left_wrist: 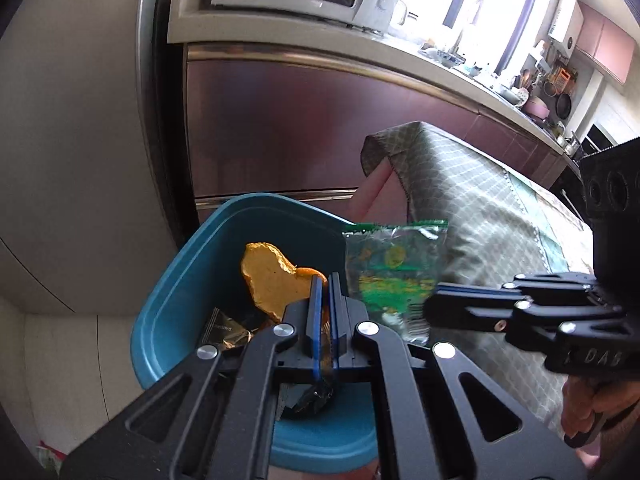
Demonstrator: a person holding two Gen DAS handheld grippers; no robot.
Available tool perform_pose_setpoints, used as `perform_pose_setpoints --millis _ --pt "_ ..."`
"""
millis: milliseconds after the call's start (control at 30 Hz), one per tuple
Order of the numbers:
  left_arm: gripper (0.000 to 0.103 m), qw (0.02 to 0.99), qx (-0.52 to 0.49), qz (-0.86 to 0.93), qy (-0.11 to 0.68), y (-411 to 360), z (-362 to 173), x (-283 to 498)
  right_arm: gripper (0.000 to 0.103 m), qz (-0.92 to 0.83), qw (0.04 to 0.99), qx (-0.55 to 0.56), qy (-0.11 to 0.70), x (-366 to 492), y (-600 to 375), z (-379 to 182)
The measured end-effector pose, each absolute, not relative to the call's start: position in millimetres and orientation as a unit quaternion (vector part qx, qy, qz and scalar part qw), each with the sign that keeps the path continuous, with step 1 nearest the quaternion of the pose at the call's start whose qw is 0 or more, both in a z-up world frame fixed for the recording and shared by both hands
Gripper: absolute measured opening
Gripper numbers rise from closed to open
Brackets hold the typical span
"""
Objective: Collect trash
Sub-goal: 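Carry peel and clear wrapper to the teal bin and release both, then move both open tools back over the table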
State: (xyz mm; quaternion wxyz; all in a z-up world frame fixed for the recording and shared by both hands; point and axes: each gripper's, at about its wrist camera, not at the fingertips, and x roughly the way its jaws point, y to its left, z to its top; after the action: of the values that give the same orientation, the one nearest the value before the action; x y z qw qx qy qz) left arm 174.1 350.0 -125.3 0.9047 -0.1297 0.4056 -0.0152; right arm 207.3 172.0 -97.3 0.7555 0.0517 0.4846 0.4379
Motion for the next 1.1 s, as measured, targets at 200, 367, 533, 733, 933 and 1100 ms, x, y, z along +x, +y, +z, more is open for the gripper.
perform_pose_setpoints --millis 200,367,533,733,933,1100 --pt "0.007 0.891 -0.154 -0.012 0.427 355 -146 197 0.009 0.425 0.754 0.066 0.497 213 172 -109" --pt "0.007 0.898 -0.164 -0.018 0.408 350 -142 193 0.011 0.433 0.760 0.064 0.480 196 150 -95" --pt "0.014 0.916 -0.141 -0.044 0.374 324 -114 178 0.015 0.447 0.773 0.058 0.447 170 109 -73" --pt "0.021 0.932 -0.112 -0.115 0.324 270 -70 158 0.020 0.436 0.804 0.056 0.400 145 48 -47" --pt "0.028 0.923 -0.089 -0.211 0.308 191 -48 158 0.023 0.353 0.853 0.086 0.375 121 -45 -32" --pt "0.028 0.902 -0.064 -0.279 0.322 110 -48 169 0.034 0.250 0.891 0.122 0.359 104 -137 -33"
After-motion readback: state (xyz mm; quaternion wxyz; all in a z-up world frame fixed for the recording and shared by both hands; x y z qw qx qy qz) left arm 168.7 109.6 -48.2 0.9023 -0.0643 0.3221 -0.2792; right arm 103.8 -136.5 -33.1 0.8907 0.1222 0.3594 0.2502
